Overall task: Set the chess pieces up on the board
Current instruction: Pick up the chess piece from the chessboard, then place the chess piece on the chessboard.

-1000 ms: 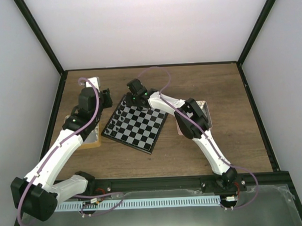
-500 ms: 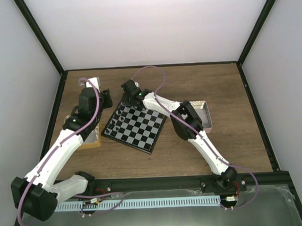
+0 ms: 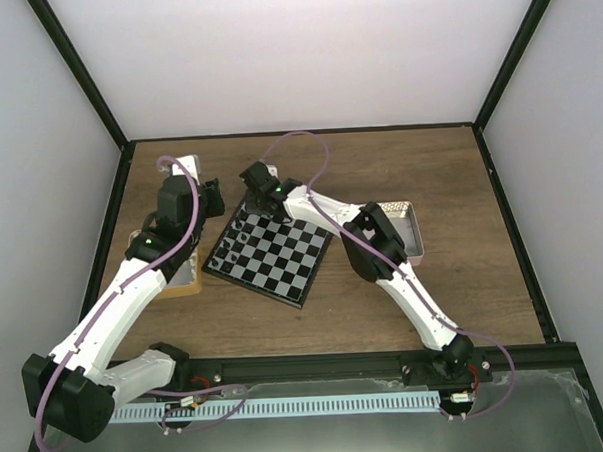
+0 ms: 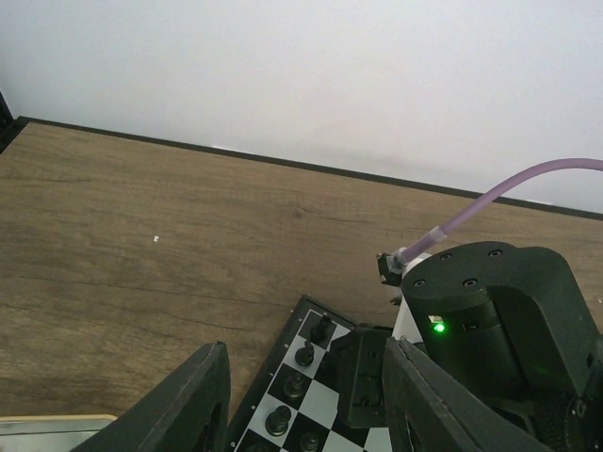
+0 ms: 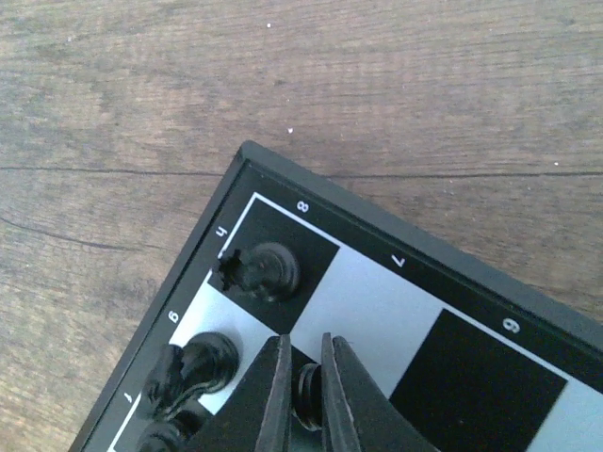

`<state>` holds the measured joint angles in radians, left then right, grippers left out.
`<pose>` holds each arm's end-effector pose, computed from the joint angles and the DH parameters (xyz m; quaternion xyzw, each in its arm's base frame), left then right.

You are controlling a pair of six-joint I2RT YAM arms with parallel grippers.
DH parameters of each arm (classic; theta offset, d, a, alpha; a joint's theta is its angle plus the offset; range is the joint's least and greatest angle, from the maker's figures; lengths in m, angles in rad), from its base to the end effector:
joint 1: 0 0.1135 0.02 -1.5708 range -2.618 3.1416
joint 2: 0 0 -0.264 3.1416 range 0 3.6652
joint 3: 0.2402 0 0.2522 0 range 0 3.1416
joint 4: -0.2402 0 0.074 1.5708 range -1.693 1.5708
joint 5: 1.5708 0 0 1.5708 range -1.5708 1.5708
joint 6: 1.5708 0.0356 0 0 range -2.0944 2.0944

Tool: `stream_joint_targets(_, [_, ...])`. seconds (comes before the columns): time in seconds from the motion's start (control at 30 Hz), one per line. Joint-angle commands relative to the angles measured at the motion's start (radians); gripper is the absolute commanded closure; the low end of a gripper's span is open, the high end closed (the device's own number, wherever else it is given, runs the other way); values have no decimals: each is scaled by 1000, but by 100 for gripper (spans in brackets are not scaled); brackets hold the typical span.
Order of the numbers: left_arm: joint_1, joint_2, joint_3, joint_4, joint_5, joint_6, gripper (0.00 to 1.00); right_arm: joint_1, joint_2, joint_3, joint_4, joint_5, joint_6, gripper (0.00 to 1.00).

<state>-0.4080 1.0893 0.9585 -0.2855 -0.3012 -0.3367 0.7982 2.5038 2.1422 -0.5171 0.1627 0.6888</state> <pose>0.2311 -0.0884 0.3313 -0.0523 0.8309 -0.0792 0.5483 0.3895 0.3913 0.1561 -0.0237 0.9377 0.1725 0.3006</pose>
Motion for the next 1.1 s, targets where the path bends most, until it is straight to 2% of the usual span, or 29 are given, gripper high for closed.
stream_joint_targets(0.0, [5,-6,-11,12,9,-4,53,8,-31,-27,-83,-13,-18,93])
stream_joint_targets(0.3, [5,-8,-15,11,26,-20,53,9,-134,-146,-59,-55,-10,98])
stream_joint_targets(0.47, [5,-2,-42,18,80,-79,53,-1,-234,-293,9,-96,18,99])
stream_joint_targets(0.77, [5,39,-170,108,339,-276,48,-45,-385,-550,174,-255,85,99])
stream_joint_targets(1.07, [3,88,-271,247,535,-356,44,-108,-487,-736,343,-454,150,99])
